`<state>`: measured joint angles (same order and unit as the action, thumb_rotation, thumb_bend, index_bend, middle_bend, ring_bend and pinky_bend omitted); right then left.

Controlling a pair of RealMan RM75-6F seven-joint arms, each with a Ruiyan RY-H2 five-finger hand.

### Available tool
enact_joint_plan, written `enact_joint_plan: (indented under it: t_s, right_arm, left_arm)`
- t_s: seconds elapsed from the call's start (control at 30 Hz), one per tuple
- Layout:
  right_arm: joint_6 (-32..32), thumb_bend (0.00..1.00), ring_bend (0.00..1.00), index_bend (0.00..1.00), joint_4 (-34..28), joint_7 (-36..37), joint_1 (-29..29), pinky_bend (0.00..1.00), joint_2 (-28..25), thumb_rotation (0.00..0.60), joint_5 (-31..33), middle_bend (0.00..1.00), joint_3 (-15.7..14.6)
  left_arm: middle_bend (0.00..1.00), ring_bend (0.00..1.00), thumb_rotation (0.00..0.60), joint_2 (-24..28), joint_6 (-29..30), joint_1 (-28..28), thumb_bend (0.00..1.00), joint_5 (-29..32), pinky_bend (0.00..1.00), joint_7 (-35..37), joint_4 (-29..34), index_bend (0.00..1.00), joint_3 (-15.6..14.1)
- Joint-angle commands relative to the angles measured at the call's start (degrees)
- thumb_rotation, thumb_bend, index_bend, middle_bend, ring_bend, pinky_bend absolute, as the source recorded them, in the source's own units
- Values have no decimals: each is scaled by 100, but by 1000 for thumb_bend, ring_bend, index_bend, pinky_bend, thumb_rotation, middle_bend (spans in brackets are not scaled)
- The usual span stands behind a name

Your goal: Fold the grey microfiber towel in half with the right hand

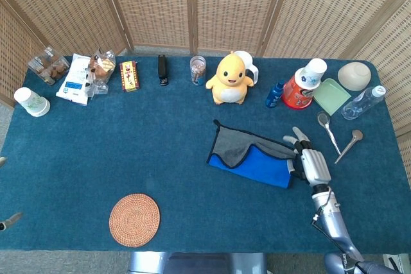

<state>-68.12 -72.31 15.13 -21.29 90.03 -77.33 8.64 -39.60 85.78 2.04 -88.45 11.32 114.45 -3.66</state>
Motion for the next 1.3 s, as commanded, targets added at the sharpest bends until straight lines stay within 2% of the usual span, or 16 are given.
enact_joint_plan:
  t_s: [0.03, 0.3, 0.53, 0.63, 0.97, 1.3]
  right_arm:
    - [-25, 492, 0, 0, 37, 19, -2, 367, -13, 600, -79, 0, -29]
    - [-35, 336, 0, 0, 156, -224, -35, 346, 14, 600, -176, 0, -82]
    - [-194, 368, 0, 0, 277, -406, -39, 342, 167, 600, -38, 0, 103]
    - [-228, 371, 0, 0, 330, -436, -50, 310, 209, 600, 13, 0, 174]
    - [-321, 377, 0, 0, 738, -931, -98, 276, 384, 600, 67, 0, 231]
    - [-268, 356, 0, 0, 589, -1011, -69, 270, 325, 600, 111, 0, 211]
  left_arm:
    - [0, 0, 600, 0, -10, -4, 134, -2, 0, -1, 0, 0, -2]
    - [0, 0, 600, 12, 2, 3, 134, -10, 0, 36, -8, 0, -7]
    - [0, 0, 600, 20, 3, 6, 133, -1, 0, 67, -17, 0, -7]
    - [0, 0, 600, 20, -13, -4, 133, -7, 0, 50, -10, 0, -8]
    - [0, 0, 600, 17, -13, 0, 133, -11, 0, 31, -4, 0, -14]
    - [0, 0, 600, 32, -25, -5, 132, -15, 0, 56, -8, 0, -18]
